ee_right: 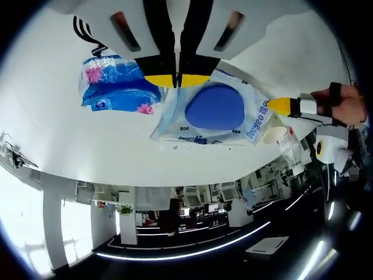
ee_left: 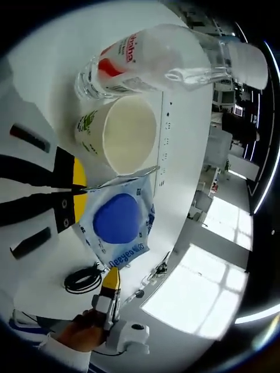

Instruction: Arrange the tabletop items into an orderly group along one side of the table until the central work area is clear of visible clutter.

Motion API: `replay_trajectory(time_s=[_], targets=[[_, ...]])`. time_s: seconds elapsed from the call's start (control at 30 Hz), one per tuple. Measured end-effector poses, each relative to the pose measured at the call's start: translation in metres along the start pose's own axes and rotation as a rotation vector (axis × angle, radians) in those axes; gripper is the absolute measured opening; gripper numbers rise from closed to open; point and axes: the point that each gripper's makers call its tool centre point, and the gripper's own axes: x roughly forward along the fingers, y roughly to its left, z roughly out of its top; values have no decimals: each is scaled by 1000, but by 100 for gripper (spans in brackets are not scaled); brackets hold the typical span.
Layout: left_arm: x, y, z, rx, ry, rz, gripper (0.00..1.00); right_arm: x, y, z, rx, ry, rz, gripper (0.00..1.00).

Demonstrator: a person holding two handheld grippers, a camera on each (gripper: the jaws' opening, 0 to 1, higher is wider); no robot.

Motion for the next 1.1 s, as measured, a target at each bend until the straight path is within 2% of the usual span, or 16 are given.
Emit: replay_trajectory(time_s=[1.1], targets=[[3,0,3,-12,-24,-16,0,14,3,-1,-3,22,16,0]])
